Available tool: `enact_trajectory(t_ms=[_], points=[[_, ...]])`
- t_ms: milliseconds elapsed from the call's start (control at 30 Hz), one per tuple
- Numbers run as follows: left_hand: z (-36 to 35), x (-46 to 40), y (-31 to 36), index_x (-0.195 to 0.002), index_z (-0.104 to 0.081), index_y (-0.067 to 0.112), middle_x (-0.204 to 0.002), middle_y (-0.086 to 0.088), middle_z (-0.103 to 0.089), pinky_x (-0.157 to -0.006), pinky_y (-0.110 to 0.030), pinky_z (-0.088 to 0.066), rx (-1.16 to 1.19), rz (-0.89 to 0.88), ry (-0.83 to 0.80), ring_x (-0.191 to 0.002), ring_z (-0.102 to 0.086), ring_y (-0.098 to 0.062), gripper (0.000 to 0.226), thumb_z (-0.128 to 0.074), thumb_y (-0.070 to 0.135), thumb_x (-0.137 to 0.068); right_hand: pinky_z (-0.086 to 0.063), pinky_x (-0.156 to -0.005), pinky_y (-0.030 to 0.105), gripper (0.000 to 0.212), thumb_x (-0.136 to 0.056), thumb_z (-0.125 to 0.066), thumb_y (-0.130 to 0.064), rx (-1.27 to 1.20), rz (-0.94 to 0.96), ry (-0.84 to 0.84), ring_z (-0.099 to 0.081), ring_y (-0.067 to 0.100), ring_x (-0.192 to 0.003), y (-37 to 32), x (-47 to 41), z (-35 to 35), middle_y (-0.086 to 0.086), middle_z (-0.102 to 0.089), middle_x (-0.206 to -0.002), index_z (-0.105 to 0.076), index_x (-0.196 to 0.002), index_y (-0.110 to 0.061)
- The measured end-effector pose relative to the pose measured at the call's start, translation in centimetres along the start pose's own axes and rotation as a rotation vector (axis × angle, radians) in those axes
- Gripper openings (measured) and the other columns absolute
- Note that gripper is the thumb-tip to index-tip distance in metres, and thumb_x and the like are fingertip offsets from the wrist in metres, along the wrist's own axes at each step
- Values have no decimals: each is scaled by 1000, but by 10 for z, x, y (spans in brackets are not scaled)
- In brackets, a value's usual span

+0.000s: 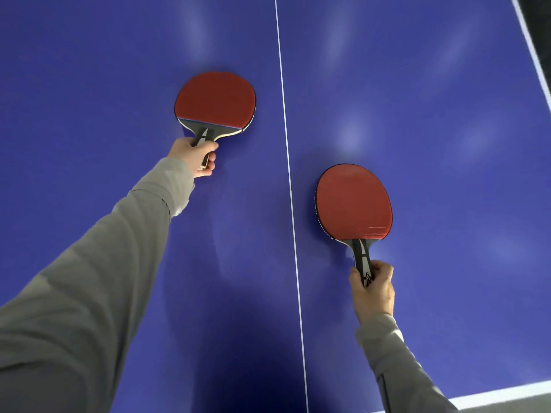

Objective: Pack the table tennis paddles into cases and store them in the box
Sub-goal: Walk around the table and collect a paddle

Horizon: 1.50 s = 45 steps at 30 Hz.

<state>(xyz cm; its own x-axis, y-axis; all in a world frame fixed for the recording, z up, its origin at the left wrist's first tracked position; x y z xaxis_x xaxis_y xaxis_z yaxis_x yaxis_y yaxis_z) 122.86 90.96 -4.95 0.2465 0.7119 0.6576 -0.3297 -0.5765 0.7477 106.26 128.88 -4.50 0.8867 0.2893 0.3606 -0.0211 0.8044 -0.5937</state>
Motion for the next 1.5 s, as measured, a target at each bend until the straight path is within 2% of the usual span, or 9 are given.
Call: enact_trajectory(t_ms=[133, 400, 633, 767, 967, 1133, 1333, 1433, 1500], points=[[-13, 47, -27, -75, -47, 15, -55, -2, -46, -41, -18, -31, 129, -35, 7, -35, -40, -8, 19, -57, 12, -91, -38, -69, 33, 27, -87, -62, -14, -39, 11, -30, -50, 27, -70, 5, 10, -1, -9, -51, -72, -44, -105, -7], [-39, 203, -160, -81, -44, 11, -55, -5, -46, -36, -21, -30, 162, -44, 98, -34, -38, -15, 16, -56, 4, -90, -41, -71, 35, 27, -87, -62, -14, -64, 41, -134, -52, 30, -72, 34, 40, 16, 3, -56, -84, -44, -105, -5], [-62, 258, -236, -83, -43, 19, -46, -1, -45, -35, -21, -32, 132, 39, 192, -33, -35, -13, 21, -61, 10, -89, -37, -68, 30, 27, -87, -63, -15, -23, 81, -217, -50, 13, -65, 65, 67, 22, -13, -51, -75, -44, -105, -7], [-63, 255, -239, -90, -45, 9, -54, -7, -49, -35, -20, -36, 134, 49, 141, -32, -43, -11, 16, -61, 9, -89, -35, -67, 26, 26, -87, -62, -17, -39, 128, -282, -51, 6, -66, 57, 85, 7, -16, -51, -76, -42, -103, -12], [-59, 255, -249, -87, -62, 11, -64, 4, -65, -67, -22, -50, 343, 115, 55, -57, -62, -4, 22, -51, -7, -90, -36, -61, 23, 27, -88, -62, -21, -67, 198, -395, -49, -1, -63, 25, 117, -30, -17, -50, -73, -38, -102, -17], [-60, 257, -249, -115, -57, -3, -90, -11, -62, -91, -42, -44, 281, 69, 6, -85, -57, -27, 27, -49, -9, -90, -39, -72, 26, 27, -89, -60, -23, -80, 210, -449, -51, 8, -70, 8, 144, -59, -18, -49, -79, -35, -99, -20], [-61, 255, -250, -114, -57, 4, -81, -3, -67, -60, -17, -53, 351, 98, -28, -65, -65, -10, 27, -48, -6, -91, -50, -80, 37, 26, -89, -61, -25, -64, 219, -389, -55, 24, -90, 6, 158, -75, 2, -50, -102, -39, -99, -16], [-59, 253, -249, -104, -57, 10, -64, 2, -69, -52, -15, -52, 473, 174, -9, -53, -64, -6, 21, -43, -4, -94, -48, -86, 40, 30, -87, -63, -26, -34, 268, -343, -51, 23, -94, 5, 161, -78, -2, -44, -99, -45, -104, -8], [-58, 251, -250, -92, -59, 9, -59, 2, -66, -55, -19, -50, 523, 226, 5, -59, -60, -11, 20, -41, 2, -96, -47, -87, 40, 33, -86, -65, -27, -11, 296, -327, -51, 23, -96, 5, 162, -78, -3, -43, -98, -47, -105, -7]])
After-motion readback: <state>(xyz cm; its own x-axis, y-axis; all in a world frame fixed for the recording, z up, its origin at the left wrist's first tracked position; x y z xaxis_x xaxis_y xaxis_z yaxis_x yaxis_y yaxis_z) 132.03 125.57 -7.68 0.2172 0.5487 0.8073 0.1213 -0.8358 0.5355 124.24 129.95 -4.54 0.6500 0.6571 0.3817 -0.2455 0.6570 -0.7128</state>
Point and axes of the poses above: each hand's wrist, its own x-axis away from the middle knuckle, its own z-axis out of the back of the hand, y = z × x, the point moved 4 cm from there along -x, towards the middle knuckle
